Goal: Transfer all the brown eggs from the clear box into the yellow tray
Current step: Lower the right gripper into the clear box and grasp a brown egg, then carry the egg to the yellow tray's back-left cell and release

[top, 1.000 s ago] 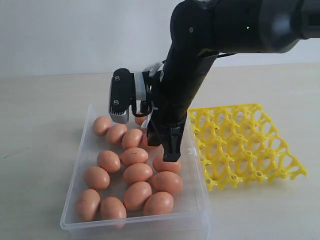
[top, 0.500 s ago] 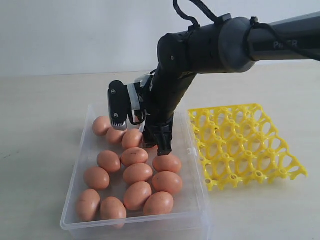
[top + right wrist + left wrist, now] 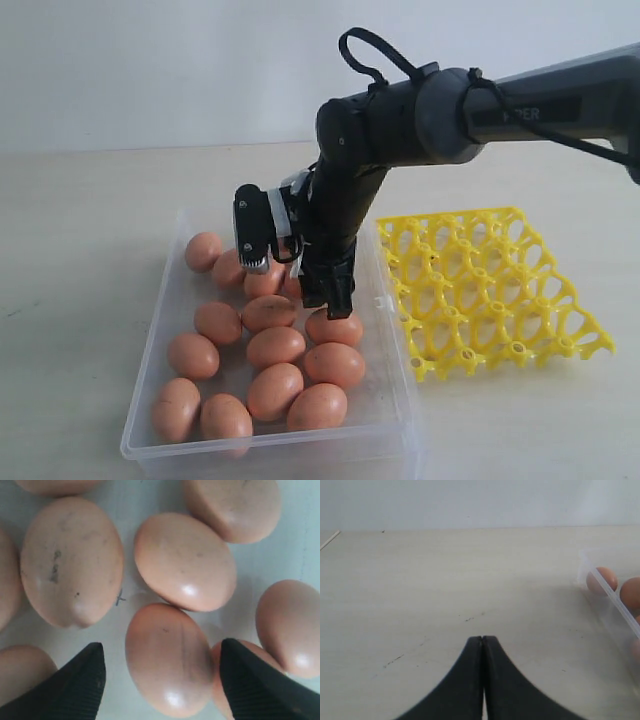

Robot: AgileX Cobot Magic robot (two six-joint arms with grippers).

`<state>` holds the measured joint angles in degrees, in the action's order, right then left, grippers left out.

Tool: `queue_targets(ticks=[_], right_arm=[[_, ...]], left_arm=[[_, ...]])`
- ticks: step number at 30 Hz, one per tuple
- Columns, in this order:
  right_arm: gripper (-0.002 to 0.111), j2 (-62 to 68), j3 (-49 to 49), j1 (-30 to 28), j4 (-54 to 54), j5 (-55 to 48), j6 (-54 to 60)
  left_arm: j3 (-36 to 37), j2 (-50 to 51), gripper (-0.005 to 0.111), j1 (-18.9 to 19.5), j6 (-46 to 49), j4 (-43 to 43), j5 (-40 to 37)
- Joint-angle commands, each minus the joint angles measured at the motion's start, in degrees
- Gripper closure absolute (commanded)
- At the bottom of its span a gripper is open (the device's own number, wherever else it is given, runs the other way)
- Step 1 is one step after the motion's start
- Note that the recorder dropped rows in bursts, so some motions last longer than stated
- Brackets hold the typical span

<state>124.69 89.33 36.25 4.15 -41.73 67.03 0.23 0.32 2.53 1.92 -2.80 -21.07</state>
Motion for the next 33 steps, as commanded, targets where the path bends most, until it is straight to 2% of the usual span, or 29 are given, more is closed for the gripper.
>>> queue_targets(ticks=[1,3,5,8,10,11,15,18,23,28,33], right_arm=[[0.045,1.6,0.4,-0.2,0.4,0.1,0.4],[0.045,2.1,0.4,-0.2,0.4,0.1,0.4],[0.052,2.5,0.4,-0.2,0.4,0.2,0.4],[0.079,2.3,0.4,-0.2,0.4,1.3,0.2],[0.104,1.2,0.4,-0.2,0.4,1.7,-0.5],[0.108,0.6,0.4,-0.2,0.4,2.1,-1.3],[0.108,-5.1,-3.4,-1.0,0.6,10.2,-8.3],[0.108,-11.4,-10.2,-2.4,-0.4,24.1,-19.4],[0.108,-21.0,-23.4,-6.5,-5.6,45.8,-47.5],[0.108,-24.3,-32.0,-13.1,-16.6,60.0,-77.5],[0.108,-23.0,-36.4,-18.0,-25.5,67.5,-88.8]], left_arm=[[-0.2,-0.3,0.107,-0.3,-0.3,-0.3,0.8],[-0.2,-0.3,0.107,-0.3,-0.3,-0.3,0.8],[-0.2,-0.3,0.107,-0.3,-0.3,-0.3,0.8],[-0.2,-0.3,0.107,-0.3,-0.3,-0.3,0.8],[-0.2,-0.3,0.107,-0.3,-0.3,-0.3,0.8],[-0.2,-0.3,0.107,-0.3,-0.3,-0.3,0.8],[-0.2,-0.3,0.107,-0.3,-0.3,-0.3,0.8],[-0.2,-0.3,0.107,-0.3,-0.3,-0.3,0.8],[-0.2,-0.3,0.107,-0.3,-0.3,-0.3,0.8],[-0.2,-0.3,0.107,-0.3,-0.3,-0.3,0.8],[-0.2,-0.3,0.107,-0.3,-0.3,-0.3,0.8]])
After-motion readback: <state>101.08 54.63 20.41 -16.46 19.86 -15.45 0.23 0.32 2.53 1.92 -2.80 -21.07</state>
